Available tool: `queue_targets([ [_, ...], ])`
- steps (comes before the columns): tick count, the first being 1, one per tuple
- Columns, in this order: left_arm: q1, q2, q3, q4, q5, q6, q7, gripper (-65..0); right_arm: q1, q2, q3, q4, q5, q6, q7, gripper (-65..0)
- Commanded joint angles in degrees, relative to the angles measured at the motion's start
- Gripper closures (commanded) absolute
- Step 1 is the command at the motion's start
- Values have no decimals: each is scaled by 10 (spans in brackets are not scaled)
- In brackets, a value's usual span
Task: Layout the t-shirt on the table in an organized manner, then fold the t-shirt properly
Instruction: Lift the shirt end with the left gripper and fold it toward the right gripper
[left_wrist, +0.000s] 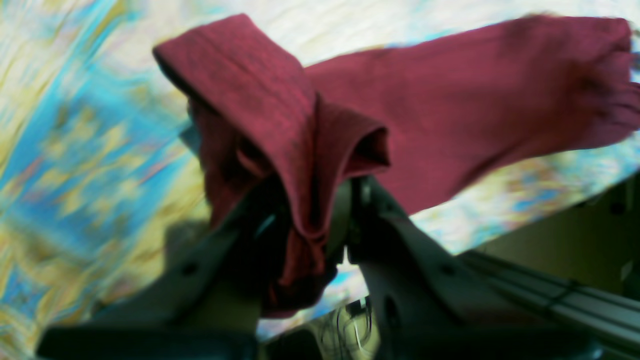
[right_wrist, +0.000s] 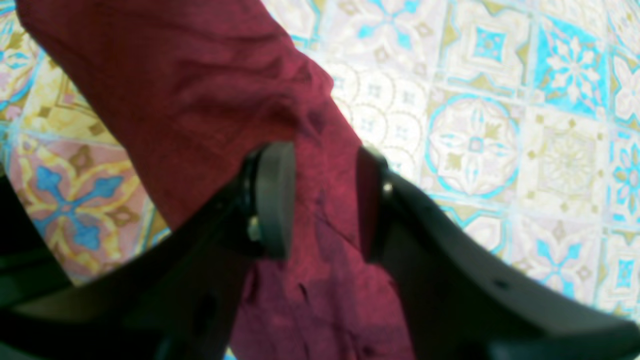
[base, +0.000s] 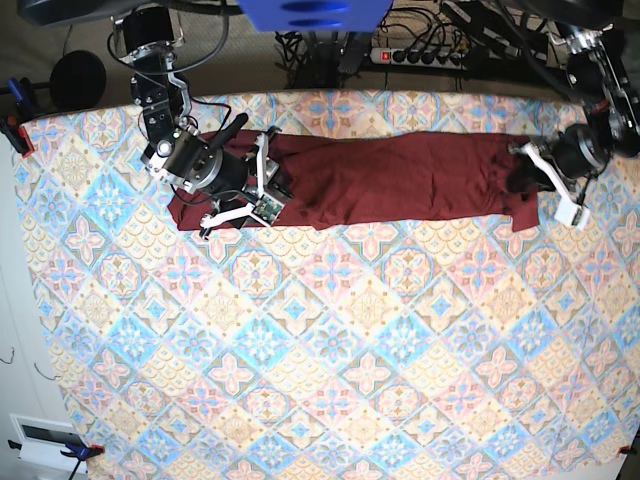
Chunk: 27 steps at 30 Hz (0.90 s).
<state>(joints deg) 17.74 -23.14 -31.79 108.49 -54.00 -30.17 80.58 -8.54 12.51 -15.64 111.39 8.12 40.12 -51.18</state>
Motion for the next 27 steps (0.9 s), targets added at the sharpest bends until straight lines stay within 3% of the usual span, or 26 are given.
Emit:
queue_targets([
  [1,4,8,-2,24,-7,0,-6,0,8,4,12,12,8,-1,13,-200],
  [5,3,53,0,33,-5,1,-6,0,7,5,37,12,8,-1,13,-200],
  [10,4,92,39,32,-2,2,-11,0,7,38,69,14,8,-1,13,-200],
  [17,-24,168,77,1,64,3,-11,0,6,41,139,14,9,-1,13,-200],
  [27,-64,228,162,-6,153,3,-24,0,6,41,175,14,9,-1,11,-200],
])
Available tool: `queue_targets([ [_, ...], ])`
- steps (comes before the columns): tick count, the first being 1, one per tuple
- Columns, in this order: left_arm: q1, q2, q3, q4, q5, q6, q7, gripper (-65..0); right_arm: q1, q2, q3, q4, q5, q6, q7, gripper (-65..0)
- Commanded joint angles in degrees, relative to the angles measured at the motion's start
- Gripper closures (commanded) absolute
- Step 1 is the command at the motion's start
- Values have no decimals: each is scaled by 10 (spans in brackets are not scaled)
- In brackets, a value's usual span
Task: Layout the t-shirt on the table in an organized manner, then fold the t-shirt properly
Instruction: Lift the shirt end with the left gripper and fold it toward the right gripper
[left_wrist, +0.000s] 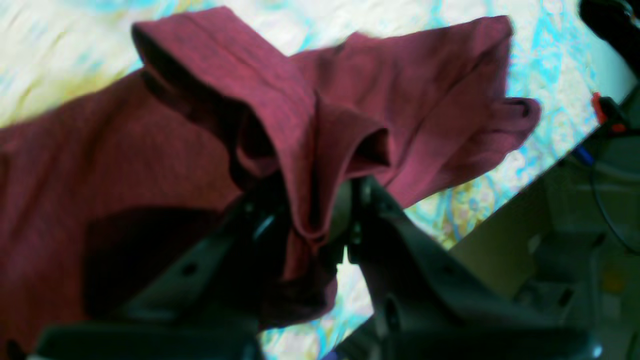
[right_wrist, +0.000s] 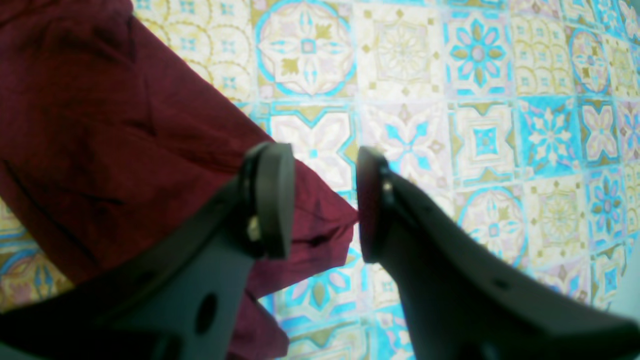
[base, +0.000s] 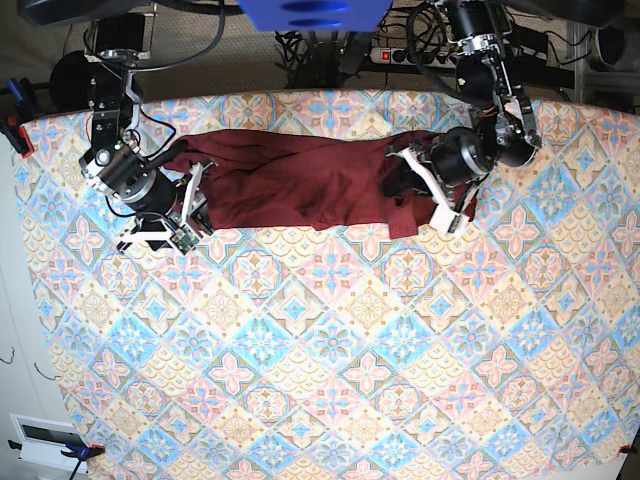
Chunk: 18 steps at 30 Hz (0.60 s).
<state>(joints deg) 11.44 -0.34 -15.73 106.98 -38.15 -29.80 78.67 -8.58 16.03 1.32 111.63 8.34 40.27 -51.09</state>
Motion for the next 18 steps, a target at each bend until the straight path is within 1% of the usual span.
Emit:
queue_targets([
  [1,-2,4,6,9,0,0,-5,0,6,5,10,12,7,-3,10,-200],
  [4,-2,5,29,9,6,0,-4,-2,6,5,16,12,7,-3,11,-200],
  [6,-2,2,41,9,5,0,0,-72,6,5,16,12,7,-3,11,-200],
  [7,-1,1,44,9,4,0,0,-112,6,5,16,11,7,-3,11,-200],
  [10,2,-1,43,12,1,0,1,-301,6,5,16,11,7,-3,11,-200],
  [11,2,-1,38,13,-5,-1,1,-354,6,5,16,11,7,-3,11,-200],
  [12,2,-7,28,14,-20,-4,1,-409,6,5,16,11,7,-3,11,-200],
  [13,2,-19,16,19,-45,-4,-1,-448,6,5,16,11,7,-3,11,-200],
  [14,2,-29,6,24,-71,-4,-3,-467,6,5,16,11,7,-3,11,-200],
  [15,2,-36,-7,28,-95,-4,-3,-470,6,5,16,11,7,-3,11,-200],
  [16,2,-45,-26,30,-119,-3,-3,-464,6,5,16,10,7,-3,11,-200],
  [18,2,-64,-63,30,-147,-2,-1,-445,6,5,16,10,7,-3,11,-200],
])
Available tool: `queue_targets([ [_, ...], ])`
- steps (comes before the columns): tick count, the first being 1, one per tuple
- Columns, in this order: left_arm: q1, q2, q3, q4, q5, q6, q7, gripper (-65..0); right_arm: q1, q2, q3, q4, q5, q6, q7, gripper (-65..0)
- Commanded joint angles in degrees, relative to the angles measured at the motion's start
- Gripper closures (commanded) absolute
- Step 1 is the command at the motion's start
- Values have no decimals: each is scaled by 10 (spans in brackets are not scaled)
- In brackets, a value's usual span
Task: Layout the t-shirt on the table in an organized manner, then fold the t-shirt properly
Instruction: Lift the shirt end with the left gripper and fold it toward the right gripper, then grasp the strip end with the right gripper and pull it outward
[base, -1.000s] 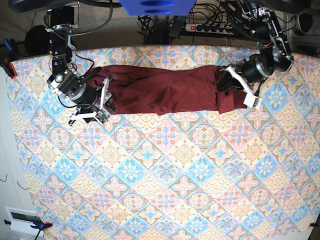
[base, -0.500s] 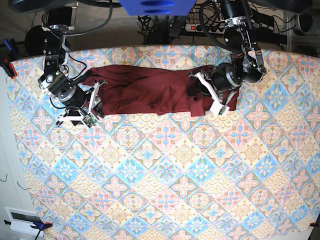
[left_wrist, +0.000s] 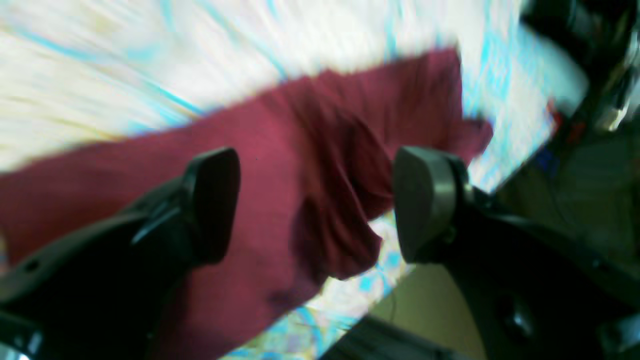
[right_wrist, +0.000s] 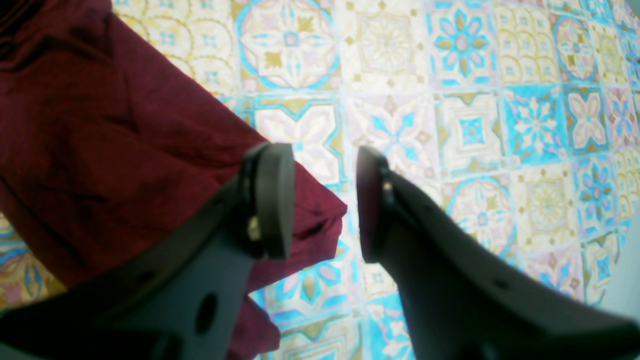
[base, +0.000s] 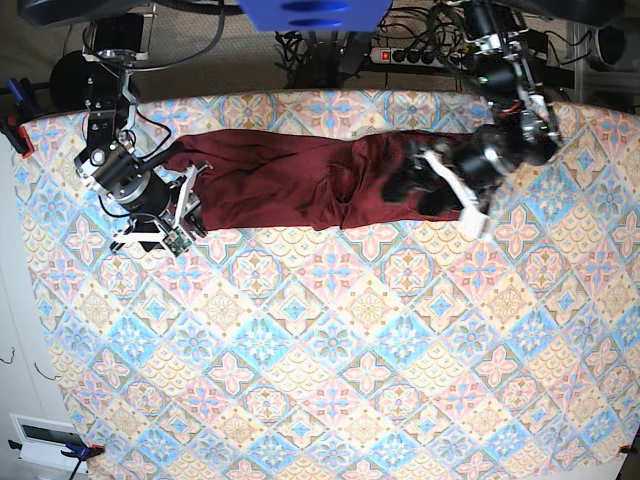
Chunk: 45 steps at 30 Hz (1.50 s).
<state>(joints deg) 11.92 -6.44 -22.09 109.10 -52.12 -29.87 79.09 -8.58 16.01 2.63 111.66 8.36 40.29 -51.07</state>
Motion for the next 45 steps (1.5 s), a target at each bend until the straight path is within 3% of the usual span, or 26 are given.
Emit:
queue_targets([
  [1,-3,-14,-17,7,-15,-2,-5,-430,6,6,3,10,7,-3,8,-200],
  [7,9,-78,-64,5,-15,-1,-7,-334,6,6,-2,10,7,-3,0,-202],
  [12,15,-117,-67,-22,-14,-1,-8,-267,7,-3,5,5,14,-3,-84,-203],
  [16,15,-118,-67,-59,-15,-1,-9,-253,10,-13,73,-21,116,-3,-151,-214],
  [20,14,-122,-64,-91,-15,-1,-32,-253,11,-13,142,-124,249,-3,-223,-307],
  [24,16,-122,-64,-91,-15,-1,-38,-253,24,-1,160,-220,329,-3,-226,-321],
  [32,15,-122,-63,-91,-15,-2,-39,-253,60,14,160,-292,419,-3,-226,-321],
  [41,15,-122,-64,-91,-15,-2,-39,-253,55,11,157,-334,429,-3,-226,-322],
  [45,15,-122,-64,-91,-15,-2,-39,-253,42,-9,156,-334,429,-3,-228,-322],
])
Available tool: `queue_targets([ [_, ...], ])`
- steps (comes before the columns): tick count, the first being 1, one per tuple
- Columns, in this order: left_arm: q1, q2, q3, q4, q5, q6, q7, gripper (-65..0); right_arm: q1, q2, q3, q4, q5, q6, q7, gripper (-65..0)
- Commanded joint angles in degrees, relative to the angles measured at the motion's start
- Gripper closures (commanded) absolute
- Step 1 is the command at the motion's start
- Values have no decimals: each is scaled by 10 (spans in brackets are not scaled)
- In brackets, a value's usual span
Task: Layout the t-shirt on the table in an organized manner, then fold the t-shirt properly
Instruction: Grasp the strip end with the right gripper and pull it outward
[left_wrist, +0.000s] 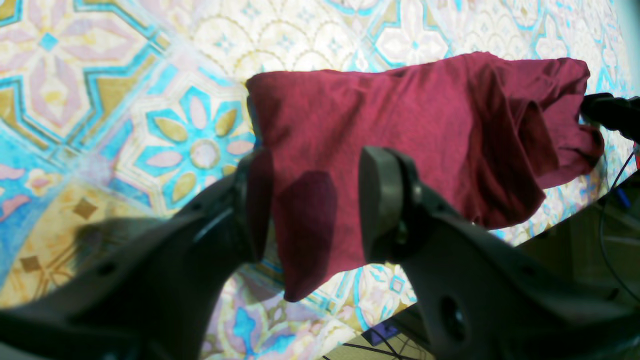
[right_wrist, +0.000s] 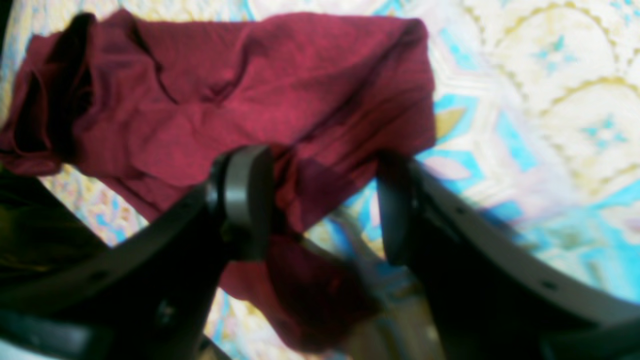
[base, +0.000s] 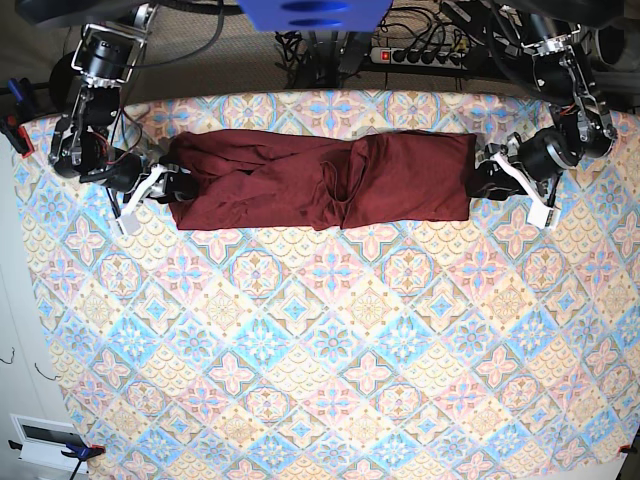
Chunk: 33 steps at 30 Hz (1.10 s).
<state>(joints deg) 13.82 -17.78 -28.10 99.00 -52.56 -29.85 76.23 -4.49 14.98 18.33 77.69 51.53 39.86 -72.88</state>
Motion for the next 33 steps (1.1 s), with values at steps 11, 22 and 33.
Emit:
queue_targets([
  [11,-4,-8,-3,10,-10,-3,-11,-253,-28,-31,-49,9,-2,1,-7,-322],
  [22,-3,-8,-6,10,-11,-3,-10,-253,-4,-77,-60,-6,-5,1,10,-318],
  [33,-7,-8,-6,10,-11,-3,-12,-253,10,-51,-40,-17,-4,1,13,-7],
])
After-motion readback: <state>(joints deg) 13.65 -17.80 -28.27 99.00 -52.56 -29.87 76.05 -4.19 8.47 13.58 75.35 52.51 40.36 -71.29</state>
